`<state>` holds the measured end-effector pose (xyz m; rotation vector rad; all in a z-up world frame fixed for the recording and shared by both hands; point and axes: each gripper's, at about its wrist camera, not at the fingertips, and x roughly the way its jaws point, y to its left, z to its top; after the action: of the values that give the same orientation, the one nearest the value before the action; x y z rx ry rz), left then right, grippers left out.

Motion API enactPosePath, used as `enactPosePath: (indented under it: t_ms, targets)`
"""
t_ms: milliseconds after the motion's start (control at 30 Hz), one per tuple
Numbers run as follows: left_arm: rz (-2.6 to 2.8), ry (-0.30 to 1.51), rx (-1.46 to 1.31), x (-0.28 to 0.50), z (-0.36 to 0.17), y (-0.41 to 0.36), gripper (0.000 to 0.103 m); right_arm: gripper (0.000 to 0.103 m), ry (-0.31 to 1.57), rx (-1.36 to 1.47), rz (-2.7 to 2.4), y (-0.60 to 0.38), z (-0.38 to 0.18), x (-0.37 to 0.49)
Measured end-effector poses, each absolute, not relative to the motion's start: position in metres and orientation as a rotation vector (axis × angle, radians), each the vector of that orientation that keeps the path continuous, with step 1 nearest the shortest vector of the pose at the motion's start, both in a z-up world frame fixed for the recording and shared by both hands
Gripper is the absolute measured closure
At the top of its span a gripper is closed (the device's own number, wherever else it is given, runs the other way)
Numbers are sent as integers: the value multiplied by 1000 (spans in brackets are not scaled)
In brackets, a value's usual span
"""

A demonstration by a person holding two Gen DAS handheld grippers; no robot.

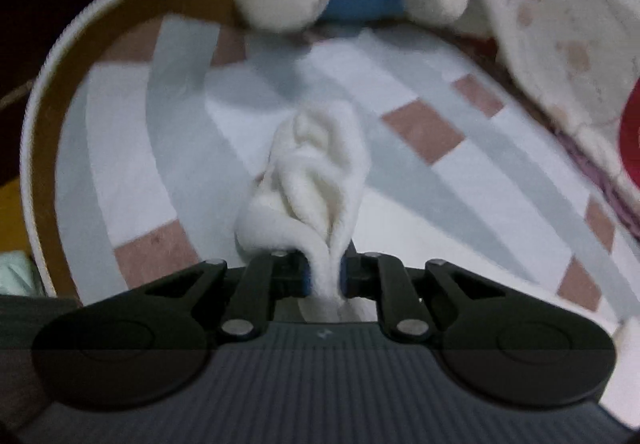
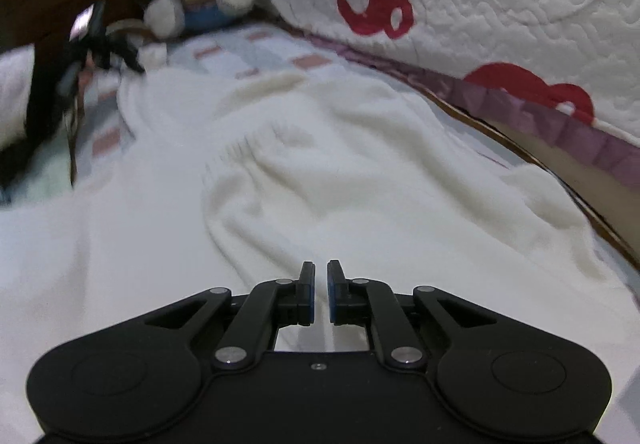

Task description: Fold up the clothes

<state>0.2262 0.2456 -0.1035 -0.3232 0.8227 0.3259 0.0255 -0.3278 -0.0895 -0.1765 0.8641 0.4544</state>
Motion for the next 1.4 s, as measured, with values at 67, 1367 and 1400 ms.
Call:
enactPosePath:
  t_ms: [67,1367,1400]
  targets:
    - [370,718,-331,208,-92,248,91,93,882,-193,446,-337,-91,21]
    - [-657,985,-327,28,-50,-121,48,91,895,120,230,-385,-71,28]
    - [-625,934,-313,27,-45,-113,48,90,893,139,239,-383,-67,29]
